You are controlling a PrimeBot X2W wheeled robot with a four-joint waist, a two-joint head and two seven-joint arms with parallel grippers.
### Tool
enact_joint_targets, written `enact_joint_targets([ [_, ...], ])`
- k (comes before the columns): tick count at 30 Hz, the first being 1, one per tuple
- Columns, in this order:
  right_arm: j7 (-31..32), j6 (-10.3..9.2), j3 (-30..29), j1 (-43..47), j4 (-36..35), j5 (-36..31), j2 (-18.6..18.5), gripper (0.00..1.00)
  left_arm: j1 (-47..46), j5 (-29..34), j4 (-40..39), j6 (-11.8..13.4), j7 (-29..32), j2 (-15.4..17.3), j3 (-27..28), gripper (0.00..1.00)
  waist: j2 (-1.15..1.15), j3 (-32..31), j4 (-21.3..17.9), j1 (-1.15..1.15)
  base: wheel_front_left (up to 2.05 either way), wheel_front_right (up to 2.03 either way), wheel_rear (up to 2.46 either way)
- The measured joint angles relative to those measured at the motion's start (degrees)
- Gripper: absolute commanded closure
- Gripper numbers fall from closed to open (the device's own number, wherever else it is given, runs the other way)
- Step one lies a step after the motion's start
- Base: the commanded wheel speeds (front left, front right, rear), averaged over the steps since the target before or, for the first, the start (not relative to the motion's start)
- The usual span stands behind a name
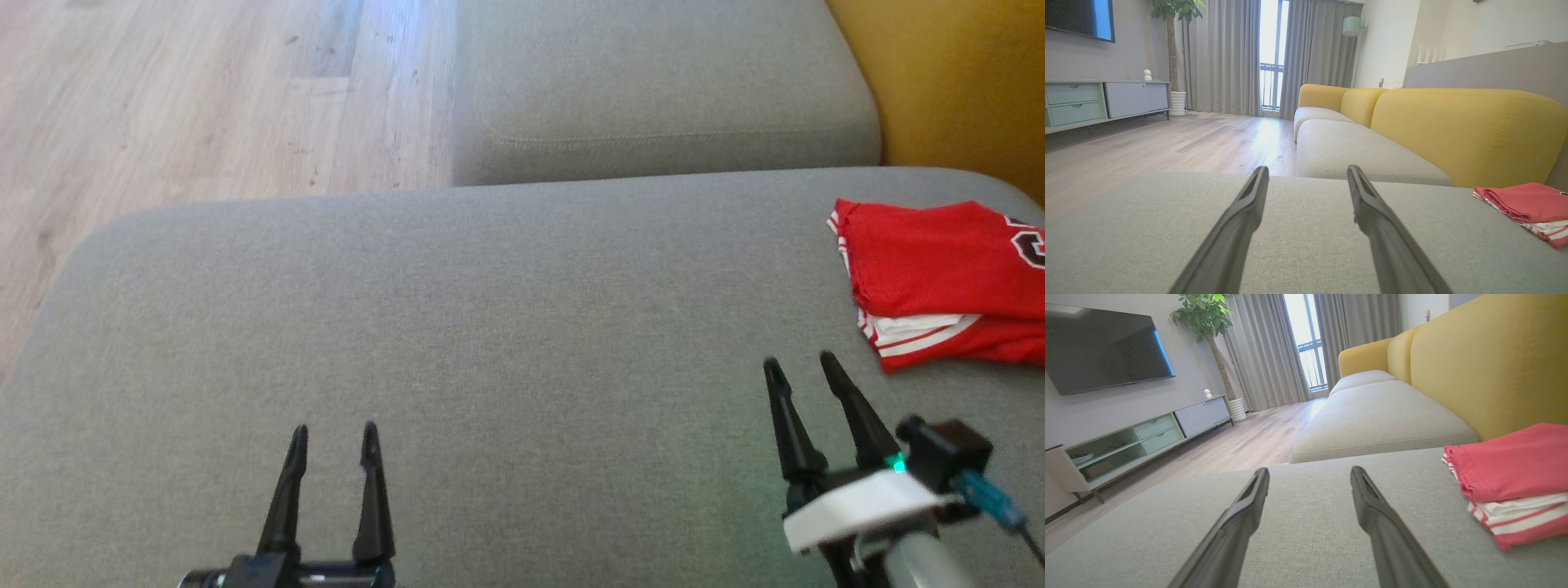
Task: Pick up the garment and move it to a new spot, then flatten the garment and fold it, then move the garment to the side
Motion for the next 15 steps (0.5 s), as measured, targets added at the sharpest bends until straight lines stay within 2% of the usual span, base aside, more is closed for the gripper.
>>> enact_joint_targets([
  [7, 0.0, 0.0, -3.82, 4.92, -1.54, -2.9, 2.29, 0.0, 1.94, -0.04, -0.19, -0.13, 0.0, 0.03, 1.36, 0.0, 0.0, -0.97, -0.69, 0.01, 0.0, 0.0, 0.0],
  [14, 0.0, 0.0, -4.14, 5.17, -2.01, -3.7, 2.65, 0.0, 2.48, -0.11, 0.22, -0.13, 0.0, 0.03, 1.42, 0.0, 0.0, -1.34, -1.15, 0.01, 0.0, 0.0, 0.0],
  [15, 0.0, 0.0, -4.12, 5.17, -2.01, -3.89, 2.66, 1.0, 2.48, -0.08, 0.24, -0.13, 0.0, 0.03, 1.48, 1.0, 0.0, -1.38, -1.24, 0.01, 0.0, 0.0, 0.0],
])
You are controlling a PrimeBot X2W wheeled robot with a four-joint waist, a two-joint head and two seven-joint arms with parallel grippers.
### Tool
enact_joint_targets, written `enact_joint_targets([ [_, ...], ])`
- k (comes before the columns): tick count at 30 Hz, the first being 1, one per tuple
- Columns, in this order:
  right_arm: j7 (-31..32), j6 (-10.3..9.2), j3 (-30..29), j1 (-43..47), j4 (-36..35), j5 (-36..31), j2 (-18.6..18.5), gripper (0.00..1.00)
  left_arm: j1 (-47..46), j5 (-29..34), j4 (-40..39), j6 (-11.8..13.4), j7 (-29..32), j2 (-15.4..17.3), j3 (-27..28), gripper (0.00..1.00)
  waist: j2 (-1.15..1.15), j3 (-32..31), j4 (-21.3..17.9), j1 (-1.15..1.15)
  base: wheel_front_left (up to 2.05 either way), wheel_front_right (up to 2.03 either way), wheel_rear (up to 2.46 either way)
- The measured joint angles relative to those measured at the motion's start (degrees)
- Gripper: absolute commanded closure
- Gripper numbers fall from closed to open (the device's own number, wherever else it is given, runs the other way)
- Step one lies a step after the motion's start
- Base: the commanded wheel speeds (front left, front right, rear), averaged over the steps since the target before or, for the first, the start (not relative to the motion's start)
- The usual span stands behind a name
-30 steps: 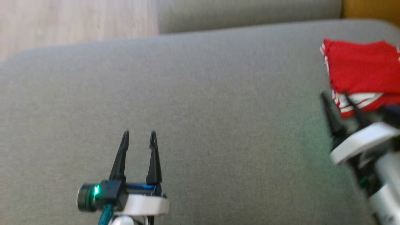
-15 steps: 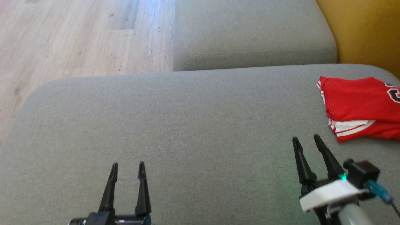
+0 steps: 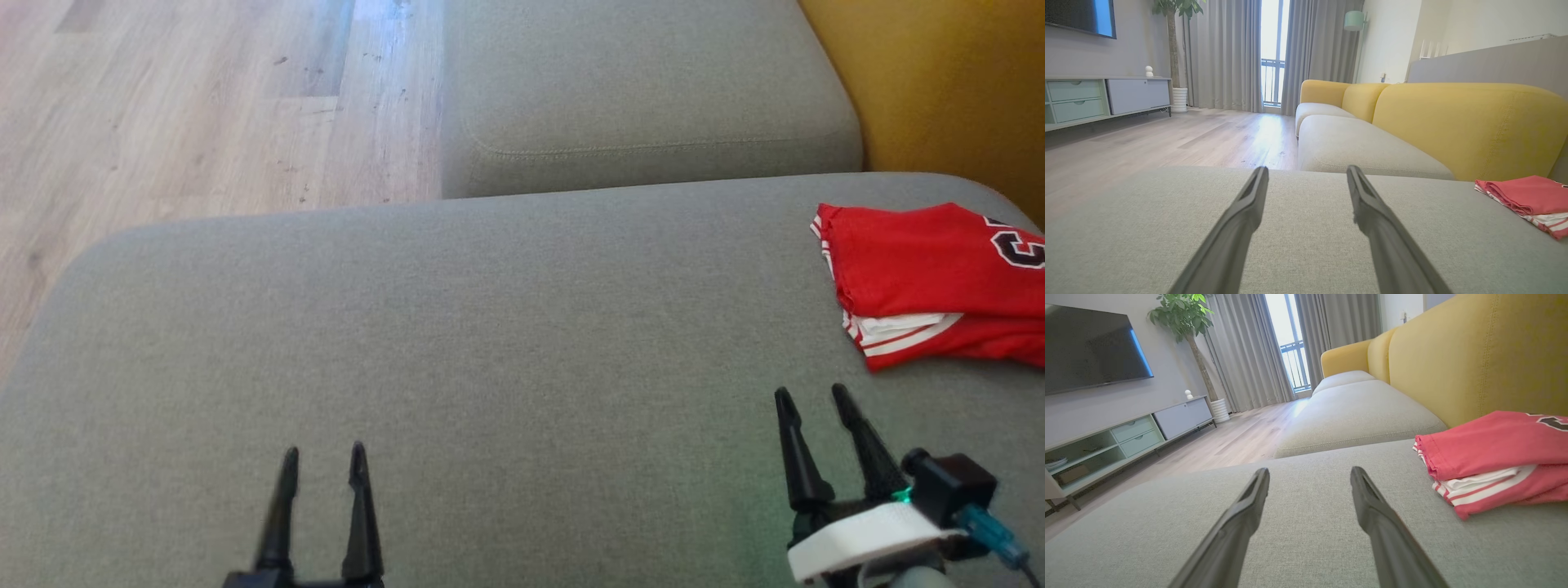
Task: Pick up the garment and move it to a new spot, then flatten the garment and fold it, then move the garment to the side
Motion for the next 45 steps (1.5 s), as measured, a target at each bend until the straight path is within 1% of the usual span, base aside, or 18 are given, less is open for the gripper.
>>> enact_joint_targets([
  [4, 0.11, 0.0, 0.19, 1.59, 3.3, -0.03, 0.05, 1.0, 0.74, -0.07, 3.57, 0.01, 0.26, -0.08, -0.22, 1.0, 0.0, 0.0, -0.05, 0.0, 0.0, 0.0, 0.0],
  [7, 0.64, 0.0, 0.13, 3.1, 4.09, 1.31, 0.09, 1.0, 1.82, -1.79, 4.17, 0.01, 0.36, -0.05, -0.2, 1.0, 0.0, 0.16, -0.1, 0.0, 0.0, 0.0, 0.0],
  [12, 1.19, 0.0, -0.14, 2.67, 4.02, 3.65, 0.18, 1.0, 1.75, -4.58, 4.22, -0.27, 0.87, 0.04, -0.11, 1.0, 0.0, 0.35, -0.14, 0.0, 0.0, 0.0, 0.0],
  [19, 2.23, 0.0, -0.88, 2.61, 3.91, 7.77, 0.4, 1.0, 0.82, -9.37, 4.88, -1.37, 1.87, 0.2, 0.2, 1.0, 0.0, 0.68, -0.2, 0.01, 0.0, 0.0, 0.0],
  [23, 2.94, 0.0, -1.58, 2.49, 3.67, 10.09, 0.62, 1.0, 0.77, -12.11, 5.59, -1.76, 2.37, 0.22, 0.85, 1.0, 0.0, 0.86, -0.24, 0.01, 0.0, 0.0, 0.0],
  [27, 3.64, 0.0, -2.18, 2.44, 3.57, 12.88, 0.88, 1.0, -0.47, -15.45, 6.01, -2.72, 2.88, 0.29, 1.6, 1.0, 0.0, 1.09, -0.28, 0.01, 0.0, 0.0, 0.0],
  [45, 6.66, 0.0, -4.54, 0.99, 2.92, 23.29, 1.59, 1.0, -2.99, -27.47, 7.44, -4.78, 5.5, 0.68, 3.59, 1.0, 0.0, 1.93, -0.46, 0.01, 0.0, 0.0, 0.0],
])
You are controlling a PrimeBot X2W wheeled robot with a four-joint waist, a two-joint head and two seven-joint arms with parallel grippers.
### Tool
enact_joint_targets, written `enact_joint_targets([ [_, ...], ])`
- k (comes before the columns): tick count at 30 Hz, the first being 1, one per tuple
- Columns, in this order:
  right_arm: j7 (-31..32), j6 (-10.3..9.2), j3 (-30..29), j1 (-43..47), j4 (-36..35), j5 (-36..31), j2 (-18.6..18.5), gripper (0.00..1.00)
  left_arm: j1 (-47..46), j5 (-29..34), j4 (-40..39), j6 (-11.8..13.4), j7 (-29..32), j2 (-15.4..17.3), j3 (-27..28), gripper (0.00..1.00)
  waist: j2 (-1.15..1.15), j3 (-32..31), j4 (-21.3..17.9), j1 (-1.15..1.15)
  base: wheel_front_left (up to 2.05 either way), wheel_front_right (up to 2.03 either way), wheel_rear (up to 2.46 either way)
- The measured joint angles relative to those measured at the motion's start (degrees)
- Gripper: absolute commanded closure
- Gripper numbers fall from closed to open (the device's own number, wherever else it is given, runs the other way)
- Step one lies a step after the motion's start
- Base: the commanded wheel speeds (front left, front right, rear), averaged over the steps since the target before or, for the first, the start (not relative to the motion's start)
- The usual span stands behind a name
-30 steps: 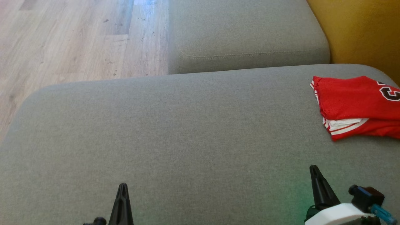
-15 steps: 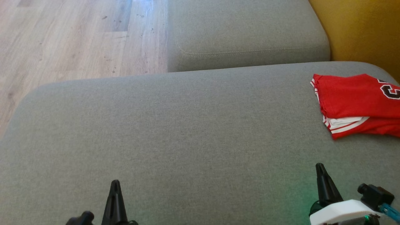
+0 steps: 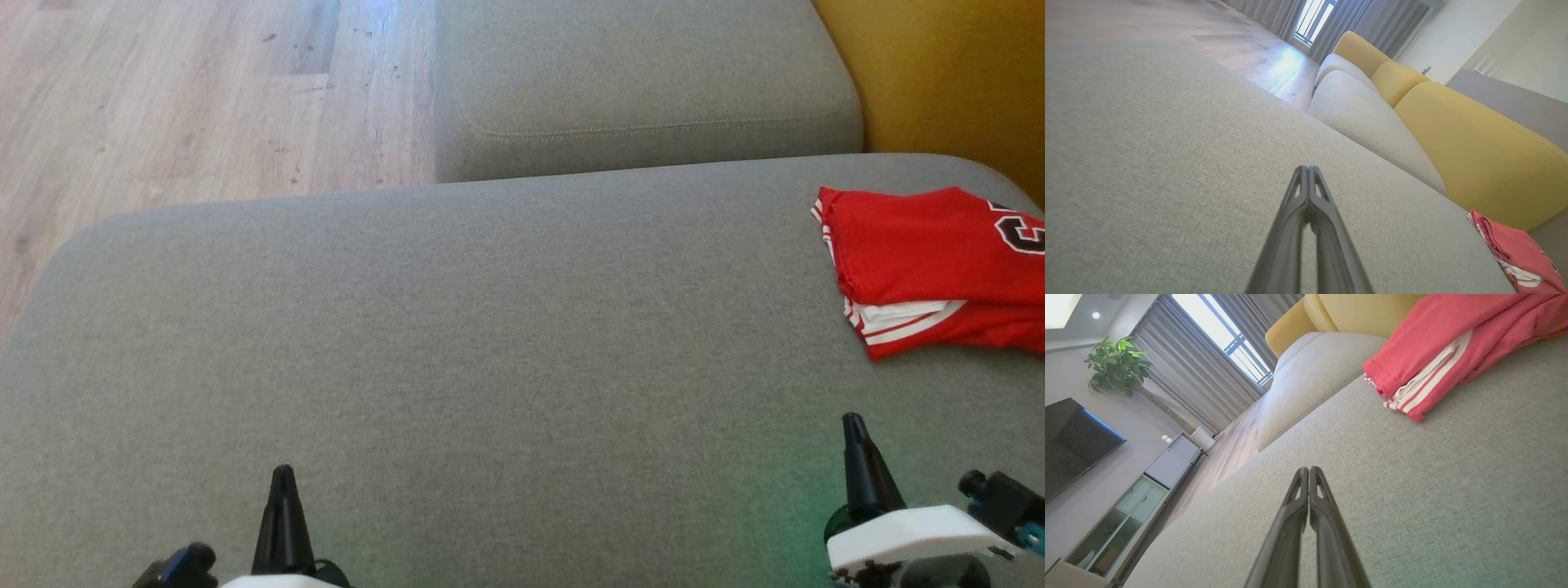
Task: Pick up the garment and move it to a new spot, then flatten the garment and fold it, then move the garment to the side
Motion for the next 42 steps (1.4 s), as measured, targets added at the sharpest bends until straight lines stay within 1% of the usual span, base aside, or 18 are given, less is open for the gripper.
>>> enact_joint_targets([
  [42, 6.65, 0.0, -5.67, -3.47, -1.47, 23.62, 1.72, 1.0, -5.5, -26.64, 3.26, -5.03, 6.05, 0.22, 5.69, 1.0, 0.0, 1.92, -0.41, -0.01, 0.0, 0.0, 0.0],
])
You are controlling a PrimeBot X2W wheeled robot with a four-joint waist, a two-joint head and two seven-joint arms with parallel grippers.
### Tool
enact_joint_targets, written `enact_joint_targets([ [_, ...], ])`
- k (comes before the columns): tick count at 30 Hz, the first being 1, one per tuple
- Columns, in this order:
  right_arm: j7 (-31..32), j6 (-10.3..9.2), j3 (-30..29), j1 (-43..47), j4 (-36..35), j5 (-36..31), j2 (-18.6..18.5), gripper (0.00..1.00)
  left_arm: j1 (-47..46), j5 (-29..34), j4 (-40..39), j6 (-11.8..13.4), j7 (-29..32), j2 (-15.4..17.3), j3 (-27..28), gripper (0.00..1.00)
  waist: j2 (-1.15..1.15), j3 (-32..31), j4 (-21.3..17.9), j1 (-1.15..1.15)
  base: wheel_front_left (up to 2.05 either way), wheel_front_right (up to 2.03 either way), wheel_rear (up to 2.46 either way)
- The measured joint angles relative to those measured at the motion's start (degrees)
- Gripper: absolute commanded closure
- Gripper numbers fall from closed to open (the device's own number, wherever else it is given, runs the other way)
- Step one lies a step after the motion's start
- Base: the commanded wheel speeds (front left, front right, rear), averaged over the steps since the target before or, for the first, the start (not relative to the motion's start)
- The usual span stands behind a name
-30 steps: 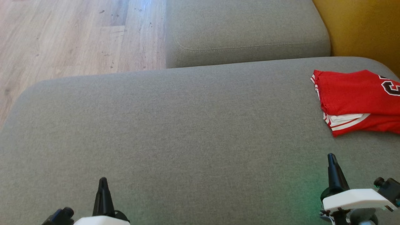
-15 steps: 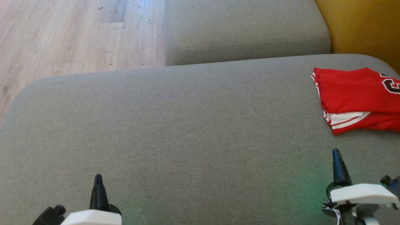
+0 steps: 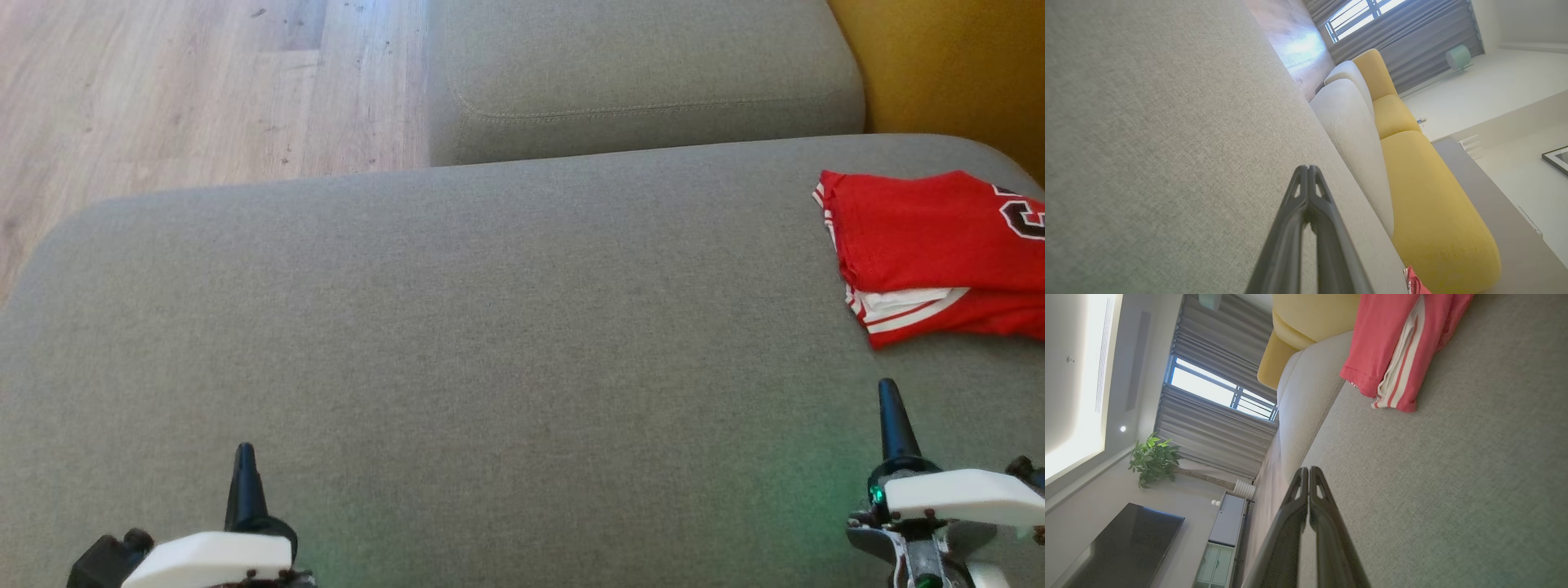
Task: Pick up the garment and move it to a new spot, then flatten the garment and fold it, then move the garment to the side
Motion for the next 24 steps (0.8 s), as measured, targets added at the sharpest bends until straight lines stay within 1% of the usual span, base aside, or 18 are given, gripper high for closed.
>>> enact_joint_targets([
  [24, 3.78, -0.01, -3.36, -1.24, -0.55, 13.77, 0.54, 1.0, -3.06, -15.24, 2.18, -3.04, 3.91, -0.01, 3.77, 1.0, 0.0, 1.12, -0.25, 0.0, 0.0, 0.0, 0.0],
])
